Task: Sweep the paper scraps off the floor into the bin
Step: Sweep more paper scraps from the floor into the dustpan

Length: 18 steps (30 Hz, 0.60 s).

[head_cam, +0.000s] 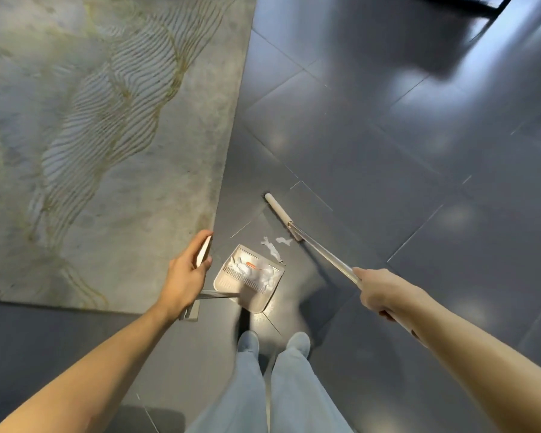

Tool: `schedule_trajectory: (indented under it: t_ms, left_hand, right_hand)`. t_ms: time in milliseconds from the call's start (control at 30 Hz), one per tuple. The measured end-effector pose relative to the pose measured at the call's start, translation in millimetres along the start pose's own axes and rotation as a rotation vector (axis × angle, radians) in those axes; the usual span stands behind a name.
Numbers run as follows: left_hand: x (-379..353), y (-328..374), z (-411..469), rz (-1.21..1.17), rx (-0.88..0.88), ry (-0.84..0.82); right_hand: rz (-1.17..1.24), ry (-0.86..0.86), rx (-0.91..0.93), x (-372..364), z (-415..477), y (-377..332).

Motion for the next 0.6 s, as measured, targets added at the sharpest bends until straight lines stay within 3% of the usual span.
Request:
schedule_trajectory:
  t_ms: [167, 400, 600]
  left_hand:
    - [-3.3, -1.7, 28.8, 0.017, -0.022, -0.030]
    - [-2.3, 5.3, 67.2, 0.035, -0.056, -0.058]
    - [-1.1, 24.9, 97.4, 0.058, -0.126, -0.115]
  right_hand:
    - [-0.107, 0.065, 0.012, 1.6, 22.6, -31.2]
    - [-0.094, -0.148, 0.054, -40.8, 9.1, -87.2]
    - [-0.081, -0.213, 0.070, 13.6, -18.8, -72.2]
Point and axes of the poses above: each hand's wrist, its own z-axis towards the middle knuckle, its own x-axis out of the back of the hand, y = z × x, the point moved 6 cm from there along z, towards the middle knuckle, and after that the axes turned 3 degrees about -z, right-handed, at the moved point
